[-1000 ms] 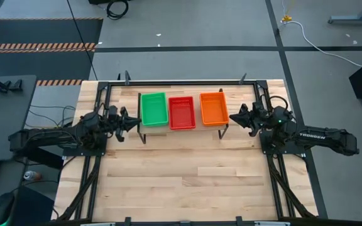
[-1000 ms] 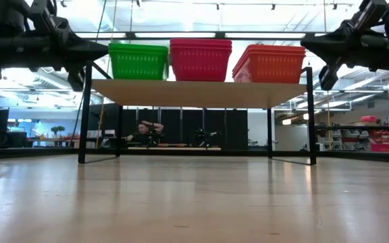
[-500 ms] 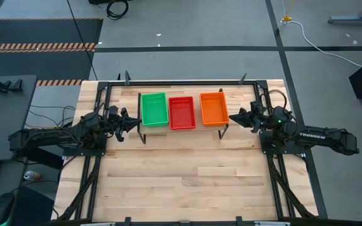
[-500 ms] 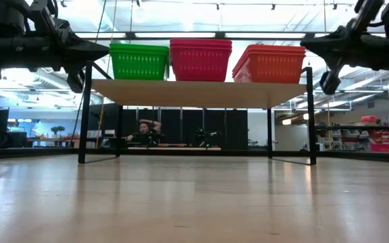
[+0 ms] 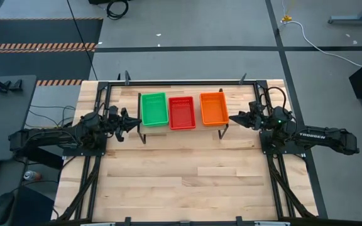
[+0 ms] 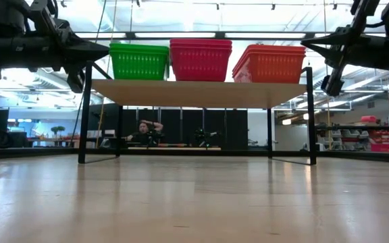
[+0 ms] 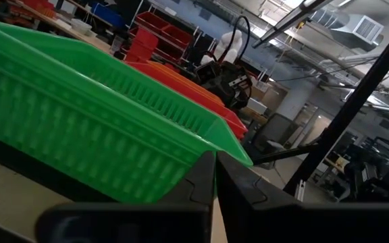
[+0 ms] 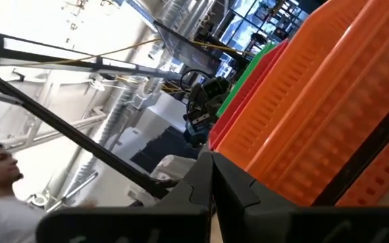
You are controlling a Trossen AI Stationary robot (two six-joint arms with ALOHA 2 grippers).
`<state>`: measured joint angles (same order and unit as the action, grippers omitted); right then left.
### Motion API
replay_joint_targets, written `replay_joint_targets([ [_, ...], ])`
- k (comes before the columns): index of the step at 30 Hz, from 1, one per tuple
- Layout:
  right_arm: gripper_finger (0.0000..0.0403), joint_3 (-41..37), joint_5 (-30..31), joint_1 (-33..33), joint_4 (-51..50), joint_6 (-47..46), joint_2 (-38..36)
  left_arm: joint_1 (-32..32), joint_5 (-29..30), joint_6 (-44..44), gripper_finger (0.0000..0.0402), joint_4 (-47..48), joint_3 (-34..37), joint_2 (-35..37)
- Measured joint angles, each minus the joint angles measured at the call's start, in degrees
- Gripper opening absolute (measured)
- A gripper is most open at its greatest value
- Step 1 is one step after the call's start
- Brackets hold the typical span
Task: Stack baskets on shelf by color
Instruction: Return to Home Position
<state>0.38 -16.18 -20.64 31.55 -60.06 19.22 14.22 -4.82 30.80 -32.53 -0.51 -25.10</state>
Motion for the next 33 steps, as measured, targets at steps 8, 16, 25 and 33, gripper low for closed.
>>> replay_joint_targets([
  [8, 0.0014, 0.00, 0.02, 0.00, 0.00, 0.20, 0.00, 0.00, 0.00, -0.02, 0.0022, 0.02, 0.00, 0.00],
  [16, 0.0014, 0.00, 0.02, 0.00, 0.00, 0.20, 0.00, 0.00, 0.00, -0.02, 0.0028, 0.03, 0.00, 0.00],
  [25, 0.0014, 0.00, 0.02, 0.00, 0.01, 0.21, 0.00, 0.00, 0.01, -0.02, 0.0024, 0.04, 0.00, 0.00],
  [33, 0.0014, 0.00, 0.02, -0.02, 0.02, 0.22, 0.00, 0.50, 0.09, -0.02, 0.0031, -0.16, 0.00, 0.39],
])
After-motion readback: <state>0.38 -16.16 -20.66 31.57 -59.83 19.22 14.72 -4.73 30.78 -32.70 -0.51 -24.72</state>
